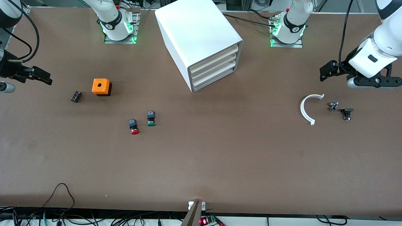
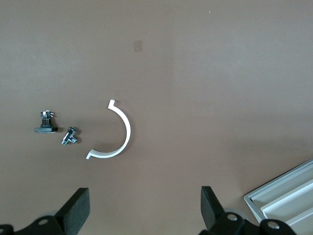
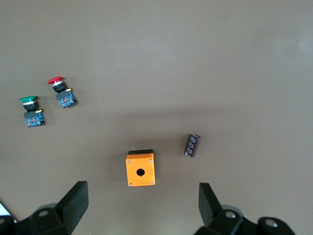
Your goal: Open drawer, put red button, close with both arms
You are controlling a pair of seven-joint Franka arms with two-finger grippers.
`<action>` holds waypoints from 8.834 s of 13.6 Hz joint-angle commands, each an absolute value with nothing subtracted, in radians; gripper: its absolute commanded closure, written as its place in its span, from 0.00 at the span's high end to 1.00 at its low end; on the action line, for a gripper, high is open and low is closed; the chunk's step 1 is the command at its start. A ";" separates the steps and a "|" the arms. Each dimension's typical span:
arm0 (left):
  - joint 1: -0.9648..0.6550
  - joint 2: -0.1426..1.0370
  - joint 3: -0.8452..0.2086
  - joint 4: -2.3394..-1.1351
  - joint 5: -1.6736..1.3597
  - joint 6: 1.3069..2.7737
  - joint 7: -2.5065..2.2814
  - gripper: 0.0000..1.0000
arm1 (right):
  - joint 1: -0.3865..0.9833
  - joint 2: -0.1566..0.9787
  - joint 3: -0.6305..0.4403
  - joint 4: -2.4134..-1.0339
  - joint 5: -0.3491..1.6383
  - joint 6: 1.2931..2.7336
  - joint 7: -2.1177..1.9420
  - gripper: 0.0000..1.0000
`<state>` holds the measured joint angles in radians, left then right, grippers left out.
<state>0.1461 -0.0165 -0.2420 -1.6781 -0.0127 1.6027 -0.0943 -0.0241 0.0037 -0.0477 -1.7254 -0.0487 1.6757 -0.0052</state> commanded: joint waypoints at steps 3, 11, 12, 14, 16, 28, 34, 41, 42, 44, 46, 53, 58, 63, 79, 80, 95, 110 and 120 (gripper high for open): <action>0.376 -0.029 -0.251 -1.740 -0.310 1.609 0.073 1.00 | -0.023 -0.006 -0.043 -1.738 -0.026 1.672 -0.018 1.00; 0.367 -0.011 -0.448 -1.657 -0.031 1.586 -0.025 1.00 | 0.072 0.107 0.002 -1.733 -0.002 1.723 -0.006 1.00; 0.367 -0.009 -0.448 -1.657 -0.029 1.588 -0.025 1.00 | 0.084 0.132 0.002 -1.733 0.000 1.741 -0.005 1.00; 0.364 -0.005 -0.459 -1.646 -0.018 1.586 -0.026 1.00 | 0.113 0.195 0.003 -1.735 0.002 1.810 0.018 1.00; 0.365 0.008 -0.466 -1.643 -0.017 1.583 -0.026 1.00 | 0.156 0.235 0.002 -1.735 0.000 1.857 0.084 1.00; 0.247 0.353 -0.465 -1.816 -0.406 1.702 0.084 1.00 | 0.215 0.409 0.015 -1.799 -0.005 2.087 -0.061 1.00; 0.149 0.448 -0.465 -2.064 -0.868 1.873 0.342 0.99 | 0.215 0.474 0.038 -1.858 -0.006 2.258 -0.124 1.00; 0.091 0.459 -0.561 -2.178 -0.973 1.951 0.391 0.72 | 0.210 0.541 0.040 -1.898 -0.009 2.371 -0.150 1.00; 0.091 0.459 -0.572 -2.184 -0.974 1.951 0.391 0.71 | 0.210 0.554 0.040 -1.899 -0.009 2.393 -0.152 1.00; 0.091 0.459 -0.601 -2.191 -0.974 1.953 0.391 0.68 | 0.209 0.569 0.040 -1.896 -0.008 2.399 -0.150 1.00; 0.091 0.456 -0.609 -2.192 -0.986 1.953 0.387 0.68 | 0.207 0.578 0.038 -1.893 -0.006 2.399 -0.149 1.00; 0.100 0.453 -0.588 -2.198 -0.970 1.962 0.374 0.00 | 0.207 0.610 0.038 -1.875 -0.003 2.408 -0.137 0.89; 0.149 0.440 -0.416 -2.068 -0.879 1.951 0.377 0.00 | 0.209 0.629 0.040 -1.856 -0.005 2.411 -0.135 0.80; 0.186 0.417 -0.413 -2.052 -0.839 1.957 0.387 1.00 | 0.209 0.627 0.041 -1.825 -0.003 2.399 -0.141 0.35; 0.265 0.019 -0.296 -1.597 0.040 1.539 0.114 1.00 | 0.245 0.610 0.392 -1.278 -0.038 2.028 -0.405 0.18; 0.262 0.012 -0.296 -1.598 0.054 1.520 0.094 1.00 | 0.280 0.614 0.400 -1.249 -0.082 2.028 -0.413 0.18; 0.272 0.025 -0.290 -1.600 0.040 1.509 0.061 1.00 | 0.643 0.792 0.448 -1.088 -0.387 1.948 -0.643 0.21; 0.270 0.038 -0.296 -1.592 0.037 1.522 0.069 1.00 | 0.588 0.668 0.479 -1.081 -0.469 1.841 -0.367 1.00; 0.131 0.132 -0.331 -1.794 -0.041 1.868 -0.232 1.00 | 0.264 0.508 0.402 -1.254 -0.453 1.769 0.250 1.00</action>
